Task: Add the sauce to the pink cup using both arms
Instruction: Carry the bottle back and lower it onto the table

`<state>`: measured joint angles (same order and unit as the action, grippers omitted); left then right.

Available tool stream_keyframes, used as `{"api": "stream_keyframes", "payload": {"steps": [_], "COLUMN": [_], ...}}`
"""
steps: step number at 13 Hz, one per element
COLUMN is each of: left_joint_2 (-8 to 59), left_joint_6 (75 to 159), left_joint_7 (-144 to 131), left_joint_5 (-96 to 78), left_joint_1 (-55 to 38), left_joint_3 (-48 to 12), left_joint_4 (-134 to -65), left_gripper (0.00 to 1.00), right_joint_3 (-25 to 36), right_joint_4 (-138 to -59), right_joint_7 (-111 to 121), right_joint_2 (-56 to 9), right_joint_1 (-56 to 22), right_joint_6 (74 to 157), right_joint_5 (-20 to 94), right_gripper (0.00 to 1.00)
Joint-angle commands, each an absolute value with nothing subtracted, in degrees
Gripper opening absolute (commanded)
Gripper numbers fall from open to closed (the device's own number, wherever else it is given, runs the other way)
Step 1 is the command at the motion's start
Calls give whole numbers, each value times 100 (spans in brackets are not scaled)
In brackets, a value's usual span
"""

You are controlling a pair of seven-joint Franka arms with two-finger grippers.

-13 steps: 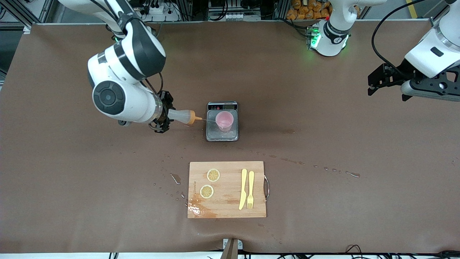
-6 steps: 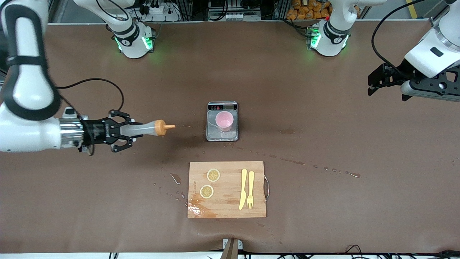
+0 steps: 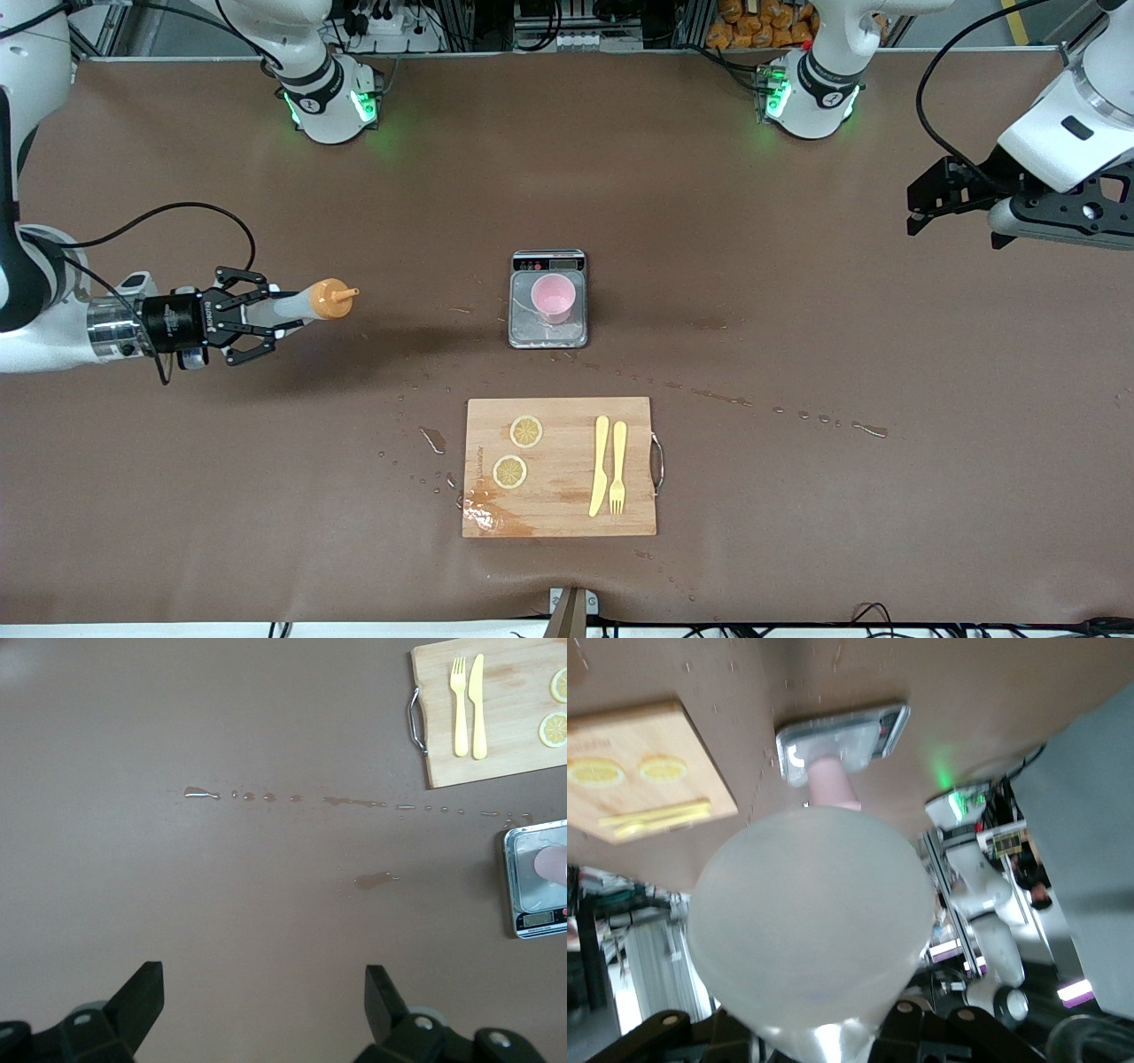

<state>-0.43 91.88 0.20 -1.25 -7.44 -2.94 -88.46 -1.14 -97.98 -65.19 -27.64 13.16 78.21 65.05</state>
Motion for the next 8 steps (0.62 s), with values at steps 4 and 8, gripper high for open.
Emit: {"api": "stream_keyframes", "payload": {"steps": [4, 8], "left_joint_2": [0, 18], "left_joint_6": [9097, 9097], "left_joint_7": [-18, 0], "left_joint_5": [9, 9], "left_joint_1": [-712, -703], "left_joint_3": [-308, -308], "left_joint_4": [-8789, -8798], "left_gripper": [100, 100], "right_joint_3": [-246, -246], "right_joint_4": [-9791, -9791], "right_joint_7": [-5617, -5440], "right_joint_2": [-3646, -3805], "right_joint_1": [1906, 2196], "right_joint_6": [6953, 6540], "right_joint_5": [7242, 7277], "right_gripper": [40, 41]}}
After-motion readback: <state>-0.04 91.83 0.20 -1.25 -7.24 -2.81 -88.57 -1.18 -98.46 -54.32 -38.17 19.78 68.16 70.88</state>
